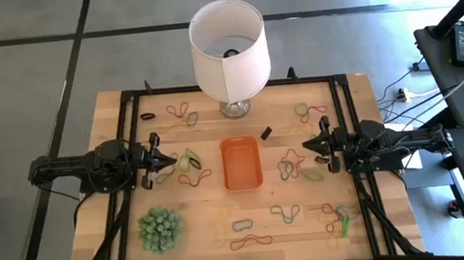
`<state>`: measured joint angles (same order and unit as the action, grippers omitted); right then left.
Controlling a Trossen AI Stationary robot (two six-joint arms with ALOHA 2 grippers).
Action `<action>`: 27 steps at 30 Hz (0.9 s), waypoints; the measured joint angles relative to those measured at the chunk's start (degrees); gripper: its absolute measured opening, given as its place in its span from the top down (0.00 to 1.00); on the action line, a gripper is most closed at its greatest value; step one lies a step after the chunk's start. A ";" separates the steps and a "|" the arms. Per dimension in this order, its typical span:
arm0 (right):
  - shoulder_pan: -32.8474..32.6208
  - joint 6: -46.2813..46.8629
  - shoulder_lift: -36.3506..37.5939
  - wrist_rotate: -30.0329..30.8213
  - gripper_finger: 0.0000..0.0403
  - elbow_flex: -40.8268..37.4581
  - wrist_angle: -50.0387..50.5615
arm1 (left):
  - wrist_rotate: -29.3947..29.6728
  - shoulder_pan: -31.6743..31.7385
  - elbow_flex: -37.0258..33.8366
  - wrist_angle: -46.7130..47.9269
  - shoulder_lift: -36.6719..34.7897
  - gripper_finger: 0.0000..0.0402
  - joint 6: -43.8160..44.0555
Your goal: Pick and place rubber bands into bin
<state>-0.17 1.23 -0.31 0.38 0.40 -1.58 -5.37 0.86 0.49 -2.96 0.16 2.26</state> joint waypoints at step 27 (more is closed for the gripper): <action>0.51 1.94 -24.58 22.09 1.00 12.06 -6.13 | -0.02 -0.01 -0.02 -0.02 -0.01 1.00 0.00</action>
<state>0.34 3.16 -24.89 22.47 12.46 -7.71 -5.39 0.86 0.47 -2.98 0.15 2.26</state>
